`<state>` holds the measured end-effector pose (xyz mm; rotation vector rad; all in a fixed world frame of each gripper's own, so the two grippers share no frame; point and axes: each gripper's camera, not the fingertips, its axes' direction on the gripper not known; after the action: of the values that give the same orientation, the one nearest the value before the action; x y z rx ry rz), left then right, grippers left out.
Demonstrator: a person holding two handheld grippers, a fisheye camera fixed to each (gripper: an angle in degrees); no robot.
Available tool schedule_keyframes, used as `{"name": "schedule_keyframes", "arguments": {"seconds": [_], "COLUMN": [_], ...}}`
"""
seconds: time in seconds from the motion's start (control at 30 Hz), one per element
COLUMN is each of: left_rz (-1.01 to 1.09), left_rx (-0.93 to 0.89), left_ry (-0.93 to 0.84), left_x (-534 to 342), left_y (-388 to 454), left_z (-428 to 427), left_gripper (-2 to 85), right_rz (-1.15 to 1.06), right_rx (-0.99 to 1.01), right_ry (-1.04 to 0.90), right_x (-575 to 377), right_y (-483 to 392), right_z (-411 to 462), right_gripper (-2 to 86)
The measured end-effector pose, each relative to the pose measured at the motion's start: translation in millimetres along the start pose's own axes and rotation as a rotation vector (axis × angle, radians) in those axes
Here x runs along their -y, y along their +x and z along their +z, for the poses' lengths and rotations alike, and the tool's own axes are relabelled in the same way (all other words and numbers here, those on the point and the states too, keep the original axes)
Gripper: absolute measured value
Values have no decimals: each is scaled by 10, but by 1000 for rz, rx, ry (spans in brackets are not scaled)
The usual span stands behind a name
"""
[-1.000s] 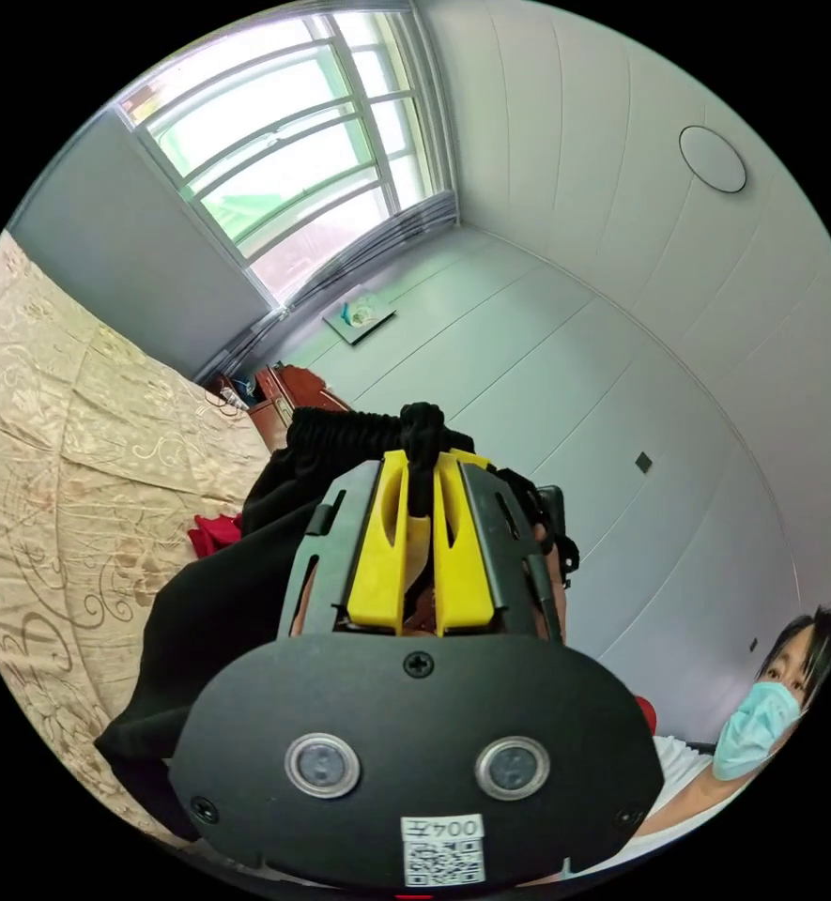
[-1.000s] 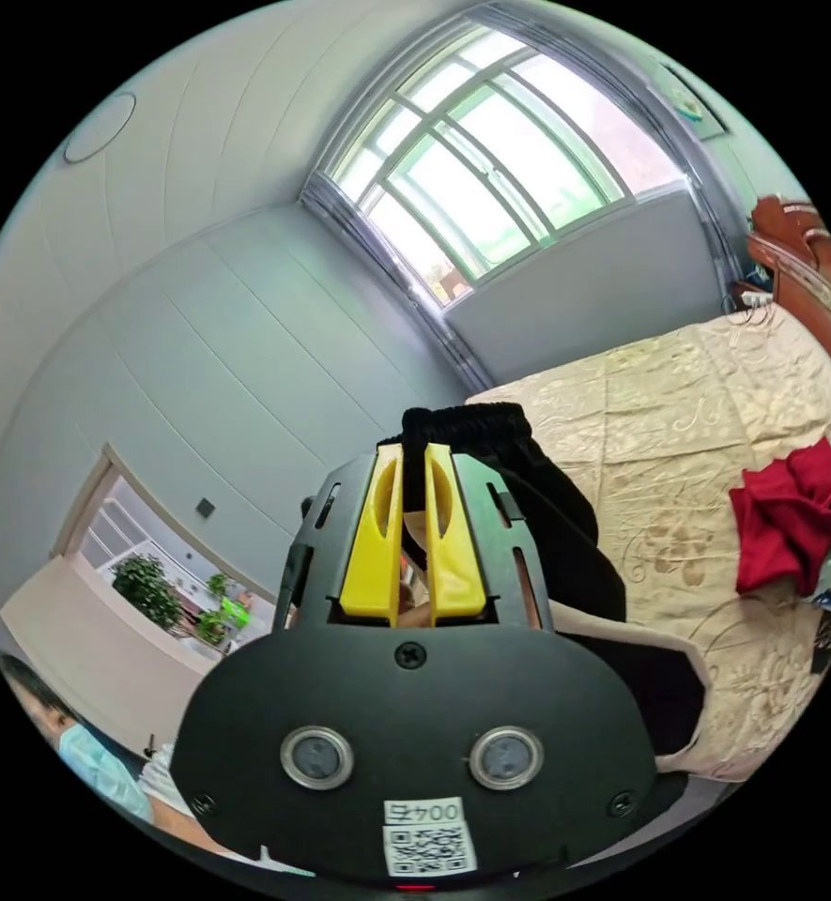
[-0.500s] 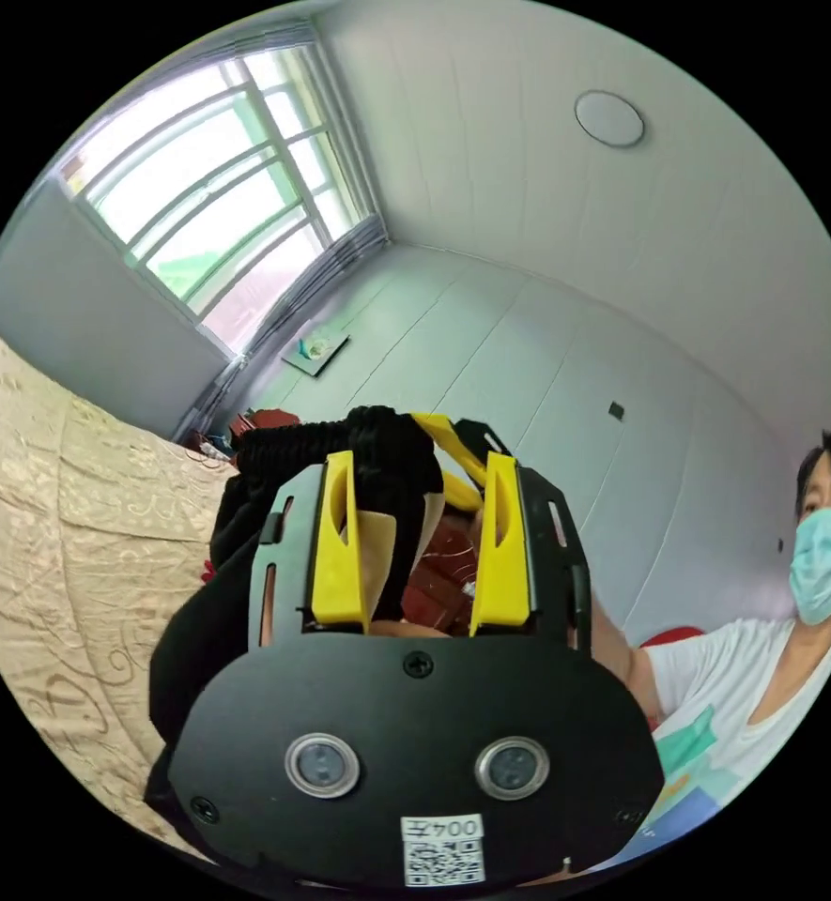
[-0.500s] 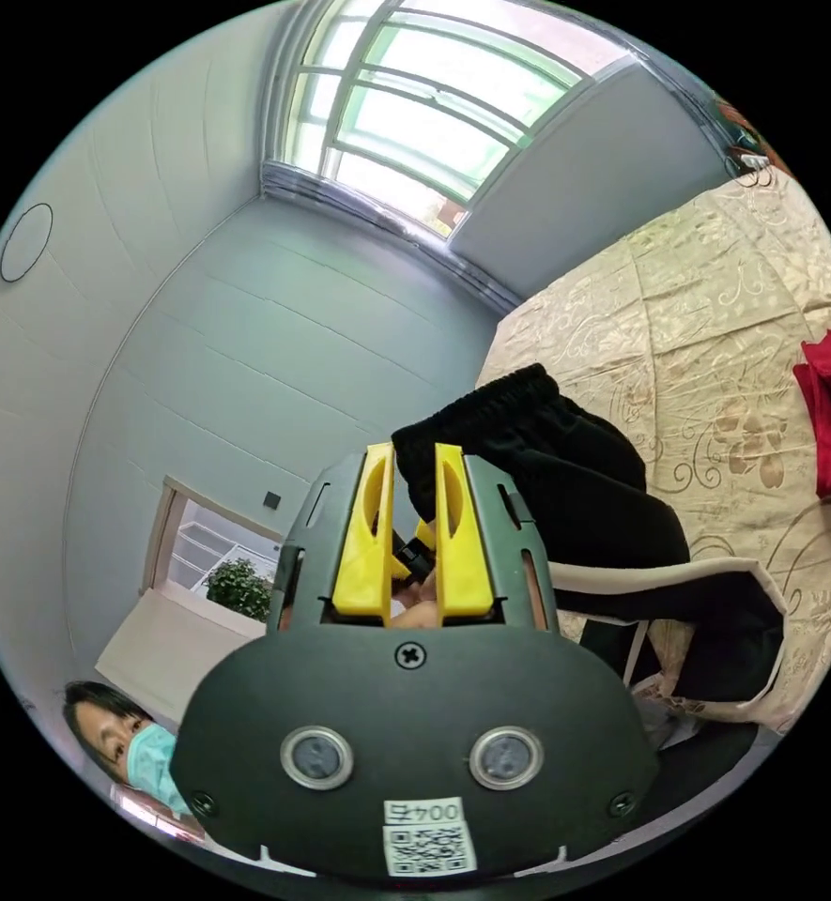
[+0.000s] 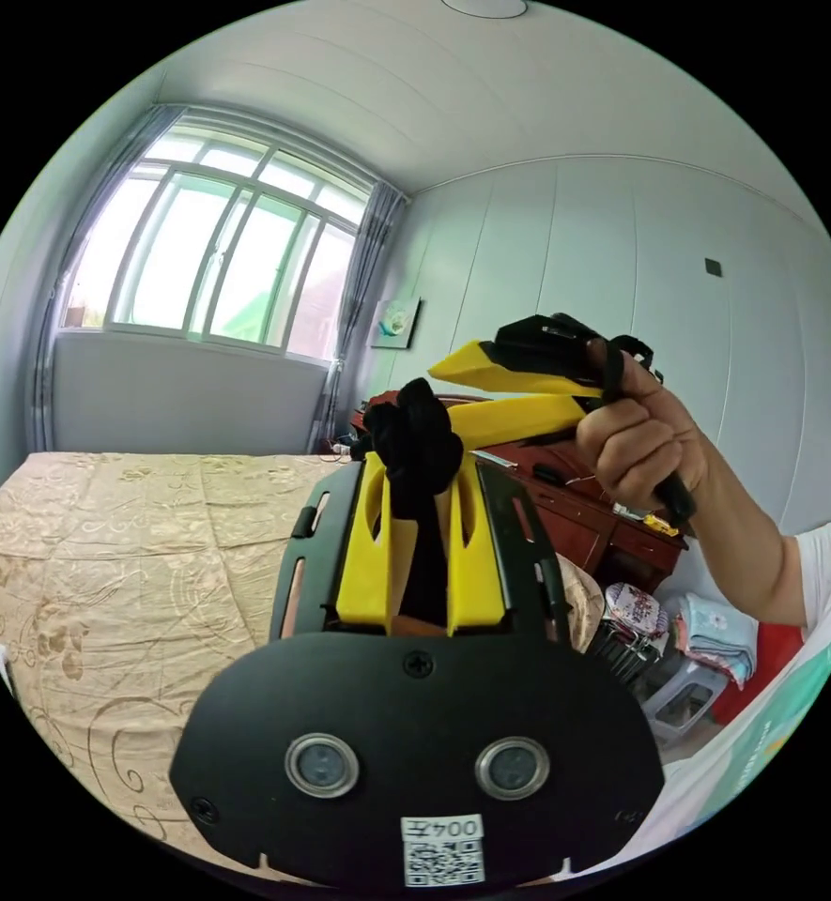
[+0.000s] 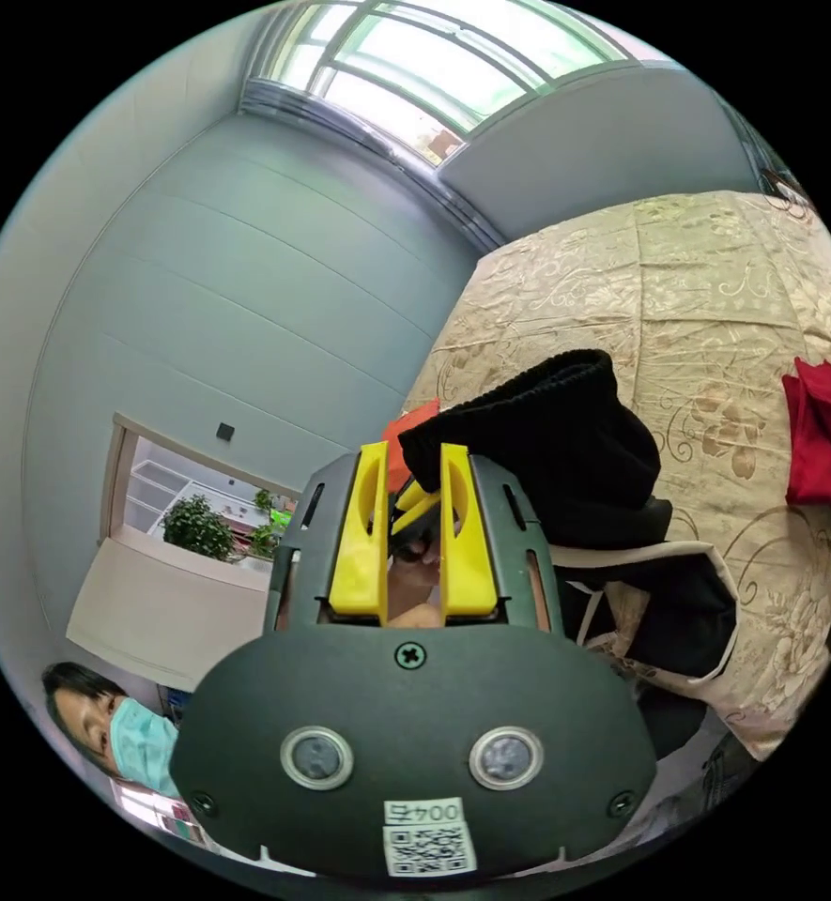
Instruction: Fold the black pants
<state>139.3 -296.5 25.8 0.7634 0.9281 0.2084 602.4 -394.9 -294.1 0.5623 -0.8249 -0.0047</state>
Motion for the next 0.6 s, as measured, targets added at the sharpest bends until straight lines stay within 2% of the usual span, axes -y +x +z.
{"name": "schedule_keyframes", "arguments": {"seconds": [0.1,0.2,0.3,0.37,0.5,0.6], "left_rz": [-45,-42,-22,-6,22,50], "left_rx": [-142,-315,-485,-572,-670,-700], "left_ry": [33,71,109,129,139,118], "left_x": [72,183,301,361,477,560], "left_y": [-75,-107,-93,-56,125,305], "left_z": [-197,-480,-769,-916,-1119,-1161], "left_gripper": [73,69,69,69,70,71], "right_rz": [-194,-375,-503,-550,-647,-725], "right_rx": [18,-113,38,52,136,116], "right_ry": [107,309,372,426,390,328], "right_x": [-168,-536,-829,-962,-992,-897], "right_y": [-289,-470,-358,-322,-453,-733], "right_z": [-425,-963,-1220,-1272,-1179,-1060], "right_gripper": [86,125,181,209,253,274]}}
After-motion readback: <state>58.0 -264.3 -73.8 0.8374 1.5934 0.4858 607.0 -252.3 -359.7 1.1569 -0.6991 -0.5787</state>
